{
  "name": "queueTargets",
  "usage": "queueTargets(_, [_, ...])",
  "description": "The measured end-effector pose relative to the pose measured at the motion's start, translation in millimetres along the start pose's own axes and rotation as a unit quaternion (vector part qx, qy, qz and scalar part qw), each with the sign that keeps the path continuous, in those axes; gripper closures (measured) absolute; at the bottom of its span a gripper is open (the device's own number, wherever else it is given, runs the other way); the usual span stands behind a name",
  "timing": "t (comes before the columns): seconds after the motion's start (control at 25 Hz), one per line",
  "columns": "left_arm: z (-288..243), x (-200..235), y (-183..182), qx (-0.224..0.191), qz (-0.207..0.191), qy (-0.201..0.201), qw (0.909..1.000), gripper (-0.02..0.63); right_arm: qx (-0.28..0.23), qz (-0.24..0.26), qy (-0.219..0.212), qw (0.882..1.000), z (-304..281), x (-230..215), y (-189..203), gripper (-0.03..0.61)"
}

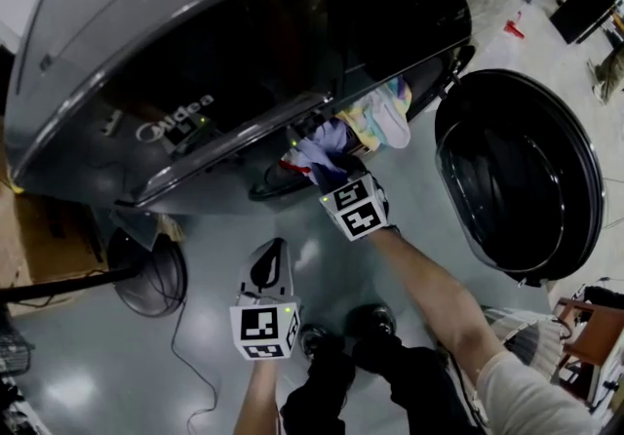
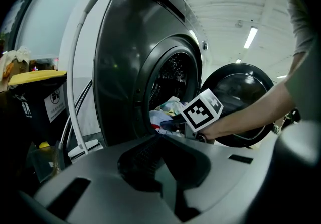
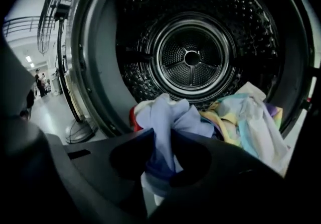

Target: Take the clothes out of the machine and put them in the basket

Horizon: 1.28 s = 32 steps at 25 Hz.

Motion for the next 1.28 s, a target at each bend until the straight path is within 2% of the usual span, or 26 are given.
queueTargets(0.16, [17,-6,-12,0.012,0.009,-0.001,0.9999,0.595,-0.019,-0.015,-0.008,1.000,33,15,-18,0.492])
queueTargets(0.44, [60,-21,-64,0.017,0.015,0.000,0.9998,0.595,-0.040,-0.039,-0.024,0.998,117,40,-56,0.494])
queueTargets(0.76, [109,-37,-152,0.006,0.022,-0.007,0.9997,0.595,-0.052,-0.078,-0.015,0.995,229,44,-112,0.494])
queueTargets(1.28, [178,-71,-305,-0.026,0.024,-0.024,0.9991,0.595,-0.080,-0.098,0.007,0.992,403,44,-217,0.497])
Point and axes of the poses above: the fingertips, and each gripper's own axes: z backward along the fingers, x to its left, y out of its underside, the point moved 5 cm from there along z, backward along the fingers, and after that the axes turned 6 degrees about -z, right-handed, at the moved point
